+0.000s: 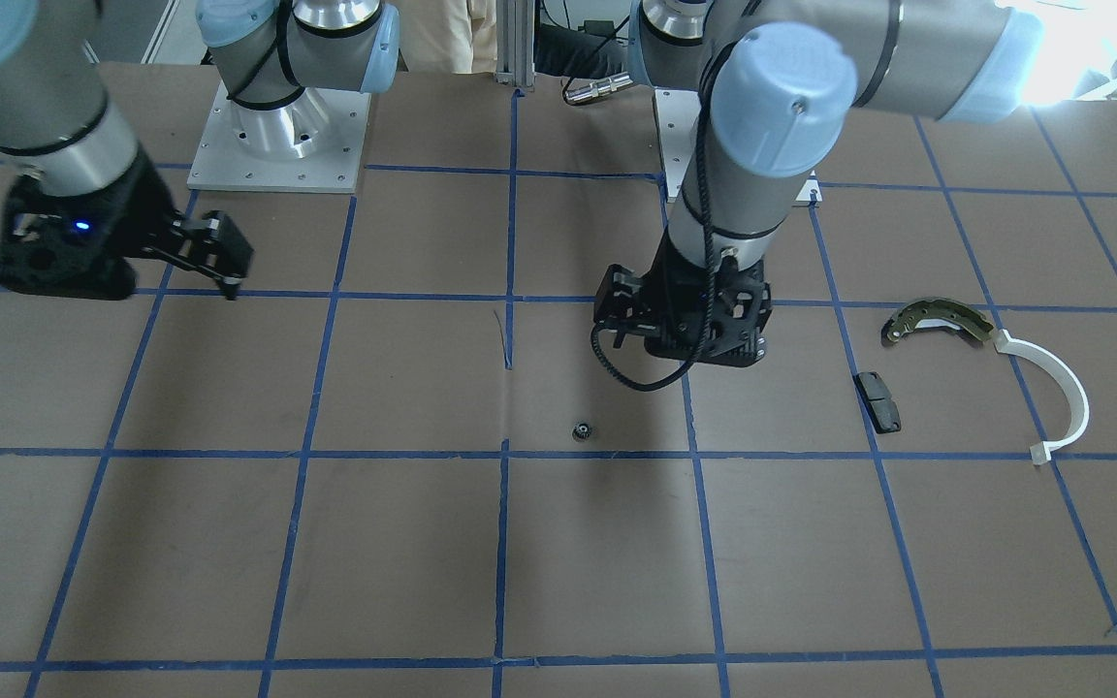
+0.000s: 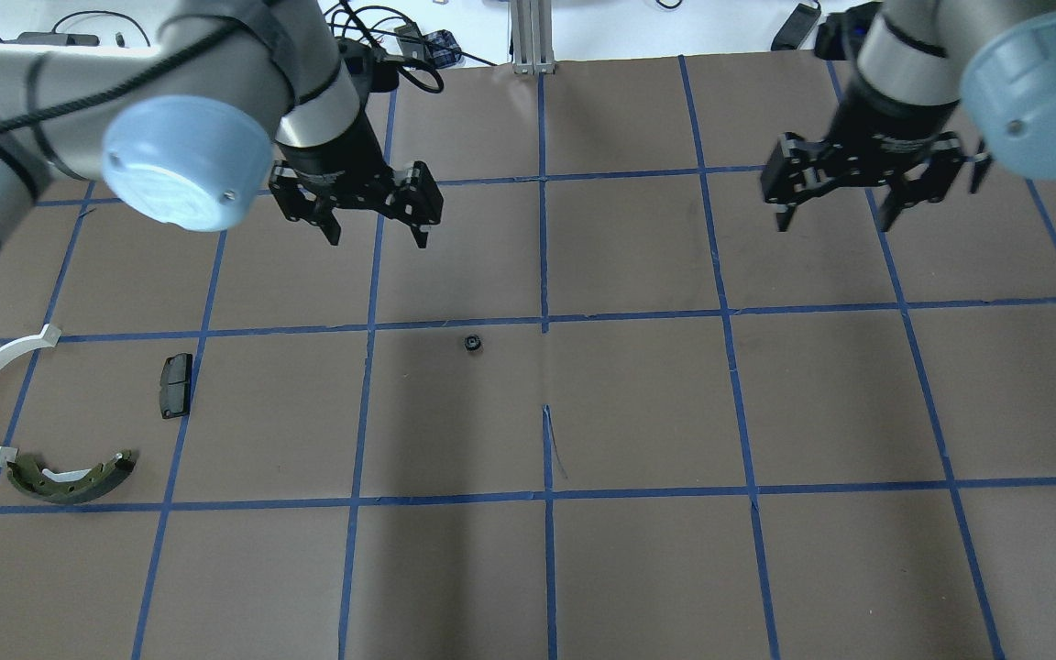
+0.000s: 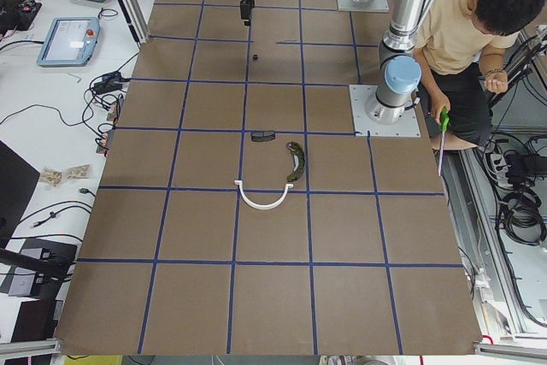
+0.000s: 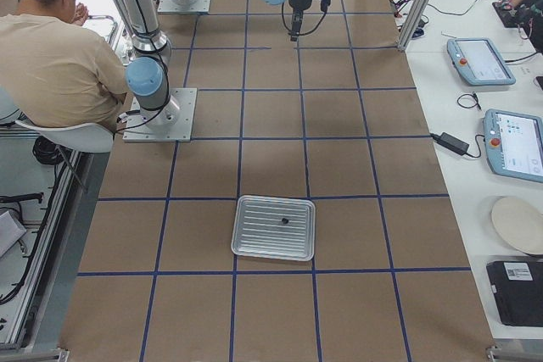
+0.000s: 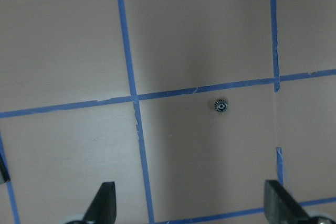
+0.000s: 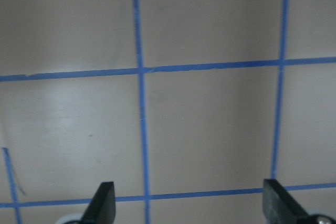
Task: Place bearing gear from tray to pile
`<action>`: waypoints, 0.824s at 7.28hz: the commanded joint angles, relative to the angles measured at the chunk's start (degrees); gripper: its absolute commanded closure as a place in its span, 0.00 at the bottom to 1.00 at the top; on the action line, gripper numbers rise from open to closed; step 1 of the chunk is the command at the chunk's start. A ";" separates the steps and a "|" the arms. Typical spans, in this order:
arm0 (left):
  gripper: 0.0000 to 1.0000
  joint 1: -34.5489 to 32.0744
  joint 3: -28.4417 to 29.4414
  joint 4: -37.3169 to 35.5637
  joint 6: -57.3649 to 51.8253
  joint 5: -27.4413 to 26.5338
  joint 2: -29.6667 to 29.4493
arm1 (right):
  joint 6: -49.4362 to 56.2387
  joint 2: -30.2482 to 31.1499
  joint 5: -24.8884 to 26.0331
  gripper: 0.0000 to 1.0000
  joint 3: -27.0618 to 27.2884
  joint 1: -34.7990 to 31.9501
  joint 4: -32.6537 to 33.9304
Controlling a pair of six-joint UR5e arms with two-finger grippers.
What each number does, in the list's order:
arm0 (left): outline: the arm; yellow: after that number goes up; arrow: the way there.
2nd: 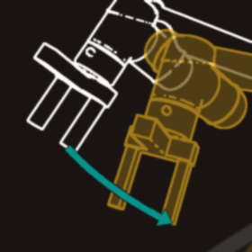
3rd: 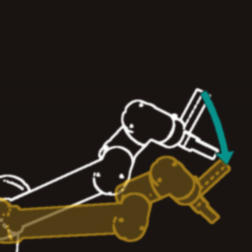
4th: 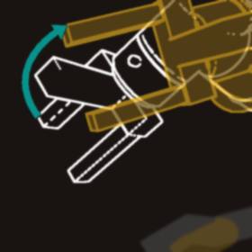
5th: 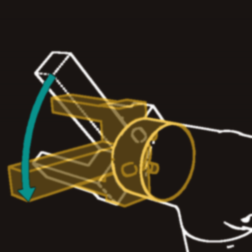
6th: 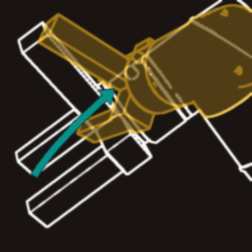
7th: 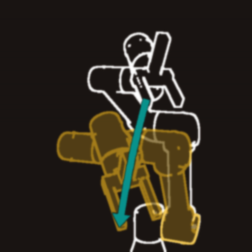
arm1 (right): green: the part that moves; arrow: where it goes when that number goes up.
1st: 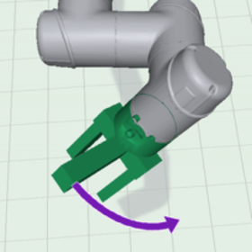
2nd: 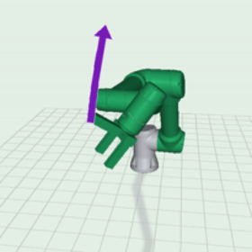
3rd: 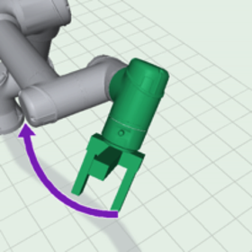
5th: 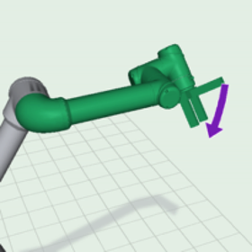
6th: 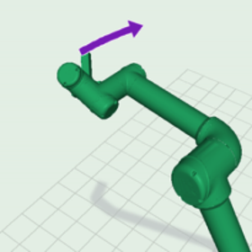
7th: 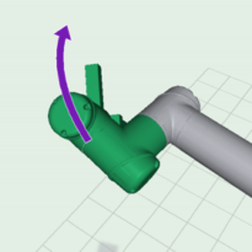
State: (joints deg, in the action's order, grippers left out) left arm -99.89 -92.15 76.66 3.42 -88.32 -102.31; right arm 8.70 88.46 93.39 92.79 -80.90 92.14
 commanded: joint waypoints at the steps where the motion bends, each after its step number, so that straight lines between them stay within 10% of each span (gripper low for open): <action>1: 0.00 -5.56 -5.46 -7.39 4.90 -0.53 -4.99 | 26.34 1.37 4.43 0.00 0.02 16.40 0.66; 6: 0.00 -6.02 -13.85 -26.64 8.28 -0.62 -12.37 | 63.56 -22.48 0.23 0.00 0.55 45.45 26.62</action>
State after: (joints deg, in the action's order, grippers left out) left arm -105.94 -105.88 52.57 11.73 -88.88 -112.85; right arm 63.33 73.32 95.78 93.28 -40.26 110.75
